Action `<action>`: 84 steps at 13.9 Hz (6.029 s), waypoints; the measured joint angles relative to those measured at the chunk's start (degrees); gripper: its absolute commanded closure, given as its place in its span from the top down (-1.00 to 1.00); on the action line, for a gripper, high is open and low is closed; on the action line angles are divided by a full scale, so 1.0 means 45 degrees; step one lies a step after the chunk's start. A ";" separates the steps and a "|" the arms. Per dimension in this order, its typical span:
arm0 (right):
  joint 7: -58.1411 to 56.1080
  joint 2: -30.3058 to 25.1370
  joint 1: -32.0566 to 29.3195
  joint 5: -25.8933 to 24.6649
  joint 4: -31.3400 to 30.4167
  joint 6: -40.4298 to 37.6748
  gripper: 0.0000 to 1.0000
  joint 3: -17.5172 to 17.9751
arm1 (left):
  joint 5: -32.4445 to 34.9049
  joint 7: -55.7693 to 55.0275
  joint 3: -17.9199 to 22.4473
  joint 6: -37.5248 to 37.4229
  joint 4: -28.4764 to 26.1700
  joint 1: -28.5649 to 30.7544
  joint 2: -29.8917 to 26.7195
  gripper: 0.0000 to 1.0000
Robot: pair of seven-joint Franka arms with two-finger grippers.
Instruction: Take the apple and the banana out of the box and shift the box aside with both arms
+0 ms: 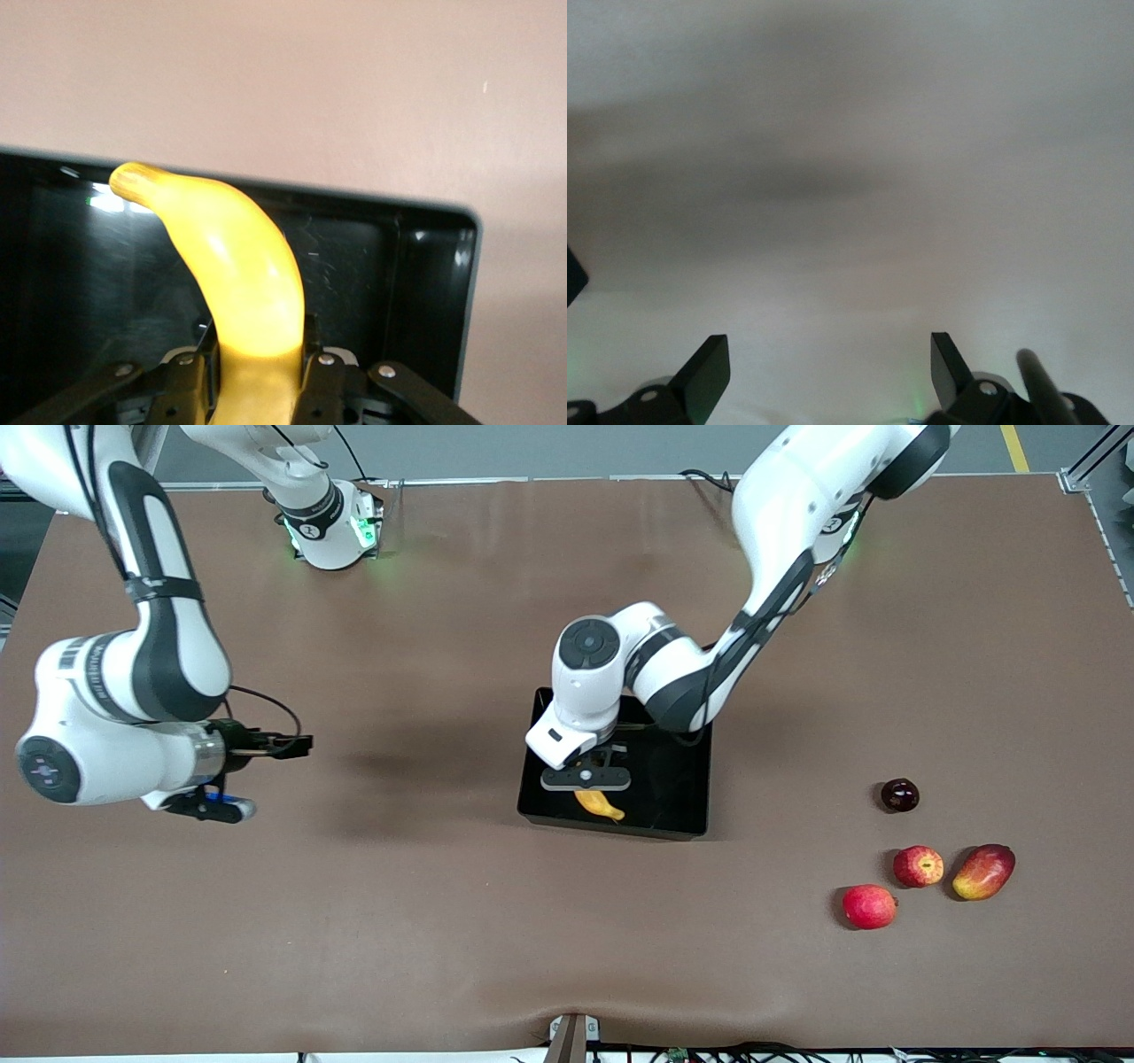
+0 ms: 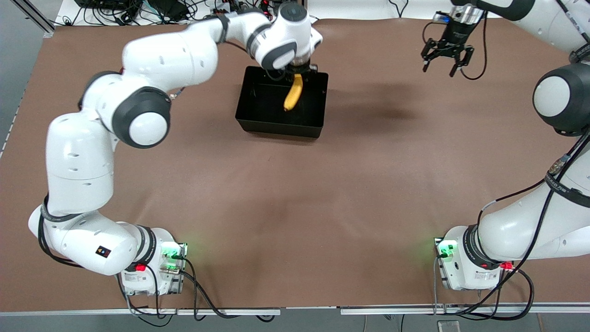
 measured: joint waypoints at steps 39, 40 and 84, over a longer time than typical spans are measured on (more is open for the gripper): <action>0.2165 0.0080 0.1957 -0.1345 0.1195 0.1755 -1.00 -0.0393 | 0.0813 0.8240 0.0046 0.1059 -0.4664 0.8570 -0.1024 1.00; 0.1171 -0.0171 0.1278 -0.1346 0.0823 0.1718 -1.00 -0.0405 | 0.0813 0.8240 -0.0128 0.0749 -0.4576 0.8582 -0.1390 1.00; -0.4781 -0.2764 -0.1914 -0.0515 0.4265 -0.2318 1.00 0.0640 | -0.4889 0.9941 0.2939 -0.7814 -0.2452 0.5639 -0.9919 1.00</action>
